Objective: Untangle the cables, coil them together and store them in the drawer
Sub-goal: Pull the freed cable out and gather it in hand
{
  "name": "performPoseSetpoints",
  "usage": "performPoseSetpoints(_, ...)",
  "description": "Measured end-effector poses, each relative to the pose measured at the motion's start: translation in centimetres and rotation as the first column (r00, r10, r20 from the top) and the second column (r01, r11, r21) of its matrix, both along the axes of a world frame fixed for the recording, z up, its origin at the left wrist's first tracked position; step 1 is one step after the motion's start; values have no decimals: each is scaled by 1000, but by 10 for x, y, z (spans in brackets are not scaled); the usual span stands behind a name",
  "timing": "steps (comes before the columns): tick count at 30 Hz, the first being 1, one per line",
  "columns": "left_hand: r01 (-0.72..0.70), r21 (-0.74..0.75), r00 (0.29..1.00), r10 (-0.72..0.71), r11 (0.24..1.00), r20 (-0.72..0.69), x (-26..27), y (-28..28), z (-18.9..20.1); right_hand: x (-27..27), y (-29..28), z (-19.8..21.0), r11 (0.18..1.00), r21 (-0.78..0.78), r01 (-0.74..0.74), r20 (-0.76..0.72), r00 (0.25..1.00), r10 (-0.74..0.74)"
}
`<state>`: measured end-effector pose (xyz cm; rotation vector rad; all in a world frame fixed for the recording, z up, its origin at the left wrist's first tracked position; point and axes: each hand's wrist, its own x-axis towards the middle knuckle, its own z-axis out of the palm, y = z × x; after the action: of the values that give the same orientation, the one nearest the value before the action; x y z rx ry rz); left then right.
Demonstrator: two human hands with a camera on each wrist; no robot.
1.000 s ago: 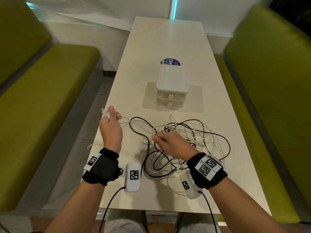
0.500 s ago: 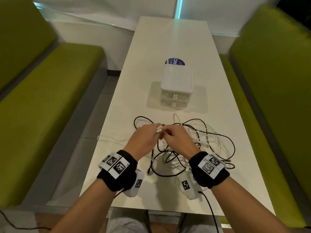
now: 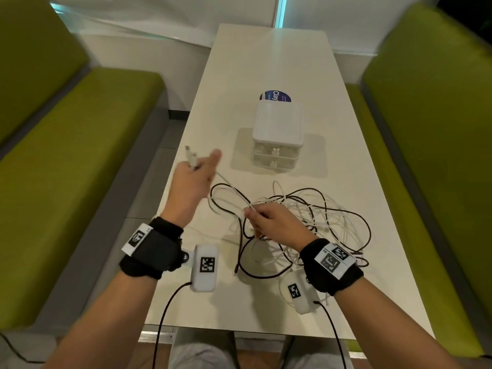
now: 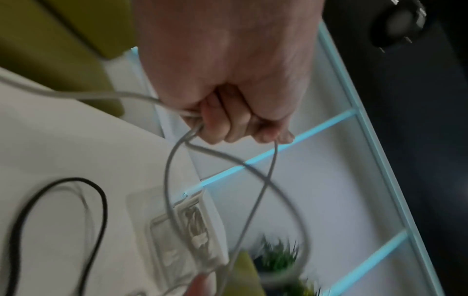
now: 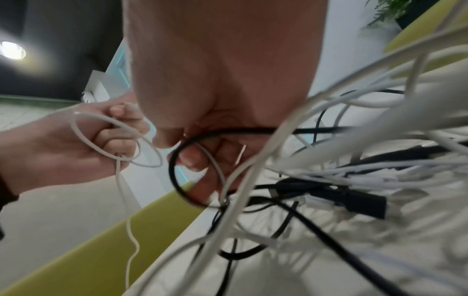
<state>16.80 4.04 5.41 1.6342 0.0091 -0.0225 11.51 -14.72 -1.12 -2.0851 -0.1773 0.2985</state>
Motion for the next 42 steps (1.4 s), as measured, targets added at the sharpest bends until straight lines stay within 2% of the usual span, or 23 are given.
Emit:
performPoseSetpoints(2,-153,-240,984,125,959,-127,6,6,5,2,0,0,1000,2,14,19,1000,-14)
performPoseSetpoints(4,-231,-278,965,182,932,-190,9,10,0,3,1,0,1000,1,10,9,1000,-10)
performPoseSetpoints(5,-238,-215,962,200,947,-187,9,12,-3,3,1,-1,1000,3,16,-3,1000,-16)
performPoseSetpoints(7,-217,82,973,222,973,-58,8,19,-12,5,3,-4,998,-22,53,-6,999,-53)
performPoseSetpoints(8,-233,226,972,227,946,51,5,21,-15,5,3,-4,997,-33,70,2,998,-70)
performPoseSetpoints(9,-264,306,961,222,915,167,2,22,-16,4,3,-2,996,-33,79,18,997,-78)
performPoseSetpoints(11,-255,360,932,129,897,339,-5,16,-9,5,4,-2,997,-49,66,36,997,-65)
performPoseSetpoints(13,-83,444,933,-88,892,350,-11,1,-8,6,7,-5,996,-81,43,37,999,-40)
performPoseSetpoints(14,40,523,932,-221,851,288,-14,-7,-11,6,9,-6,998,-52,41,28,999,-39)
performPoseSetpoints(16,227,690,892,-431,687,136,-22,-20,-23,5,10,-8,999,17,47,2,999,-47)
performPoseSetpoints(18,292,785,857,-513,546,38,-28,-26,-38,1,10,-3,998,-39,40,-50,998,-42)
performPoseSetpoints(19,306,797,853,-522,521,14,-30,-27,-44,-2,9,-2,995,-95,21,-43,999,-25)
performPoseSetpoints(21,276,796,862,-505,539,44,-32,-25,-49,-6,8,-1,991,-133,-26,-36,999,22)
performPoseSetpoints(24,160,760,880,-440,630,179,-33,-23,-51,-5,10,-7,997,-74,-23,-26,999,21)
performPoseSetpoints(26,133,715,904,-380,686,197,-32,-24,-47,-3,9,-8,996,-92,-16,-54,998,11)
performPoseSetpoints(29,1,486,960,-137,874,244,-24,-17,-28,-5,1,-13,986,-161,-50,-106,994,33)
performPoseSetpoints(31,-104,377,964,-1,920,267,-11,-8,-10,-8,0,-20,985,-169,-43,-124,992,22)
performPoseSetpoints(34,-100,432,963,-22,896,268,3,6,1,-9,2,-22,990,-142,25,-115,992,-42)
performPoseSetpoints(38,-126,528,977,15,840,210,10,22,-19,-9,2,-10,994,-88,69,-113,991,-79)
performPoseSetpoints(40,-127,628,988,41,768,150,17,38,-33,-10,-2,-7,996,-12,89,-106,990,-90)
performPoseSetpoints(42,-70,741,997,56,668,44,21,52,-47,-7,-6,-9,989,96,116,-118,988,-104)
